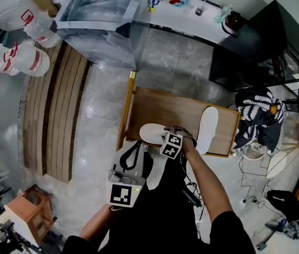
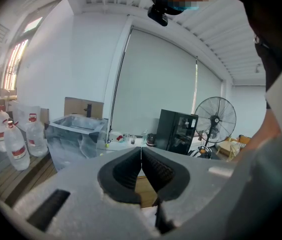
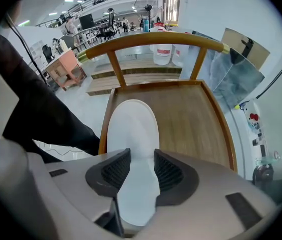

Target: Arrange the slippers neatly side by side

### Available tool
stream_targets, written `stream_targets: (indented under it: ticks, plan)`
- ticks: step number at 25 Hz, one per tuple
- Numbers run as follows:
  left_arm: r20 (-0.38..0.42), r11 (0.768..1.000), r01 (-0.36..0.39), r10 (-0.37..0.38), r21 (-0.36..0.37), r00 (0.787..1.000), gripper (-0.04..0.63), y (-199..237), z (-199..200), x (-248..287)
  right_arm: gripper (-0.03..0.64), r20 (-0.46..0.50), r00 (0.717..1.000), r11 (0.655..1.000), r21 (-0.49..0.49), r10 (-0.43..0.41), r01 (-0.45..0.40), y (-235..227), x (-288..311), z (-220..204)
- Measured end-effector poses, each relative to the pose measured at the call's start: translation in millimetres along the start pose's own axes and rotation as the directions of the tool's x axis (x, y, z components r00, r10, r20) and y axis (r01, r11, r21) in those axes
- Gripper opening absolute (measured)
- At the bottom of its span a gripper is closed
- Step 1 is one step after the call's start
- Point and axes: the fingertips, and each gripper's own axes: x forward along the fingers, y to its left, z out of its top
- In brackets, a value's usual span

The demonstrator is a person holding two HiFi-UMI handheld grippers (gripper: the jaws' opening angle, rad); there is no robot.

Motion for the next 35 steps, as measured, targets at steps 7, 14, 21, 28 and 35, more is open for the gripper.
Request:
stream_targets:
  ticks: [7, 14, 21, 28, 35]
  plan:
    - [0.003, 1.0, -0.007, 0.007, -0.013, 1.0, 0.018, 4, 1, 1, 0.084, 0.012, 1.0, 1.0, 0.027, 0.005, -0.005, 2, -2, 0]
    - [0.0, 1.0, -0.012, 0.012, -0.014, 1.0, 0.018, 3, 1, 3, 0.041, 0.027, 1.0, 0.999, 0.052, 0.007, -0.009, 7, -3, -3]
    - [0.004, 1.0, -0.005, 0.005, -0.019, 1.0, 0.018, -3, 4, 7, 0.038, 0.047, 0.999, 0.996, 0.094, -0.016, 0.011, 6, -12, -7]
    - [0.016, 1.0, 0.018, -0.018, -0.018, 1.0, 0.018, -17, 14, 11, 0.037, 0.087, 0.993, 0.969, 0.241, -0.086, 0.063, -5, -33, -11]
    - [0.038, 1.0, 0.023, -0.023, -0.004, 0.999, 0.018, -34, 25, 16, 0.035, 0.142, 0.978, 0.91, 0.408, -0.151, 0.081, -18, -57, -16]
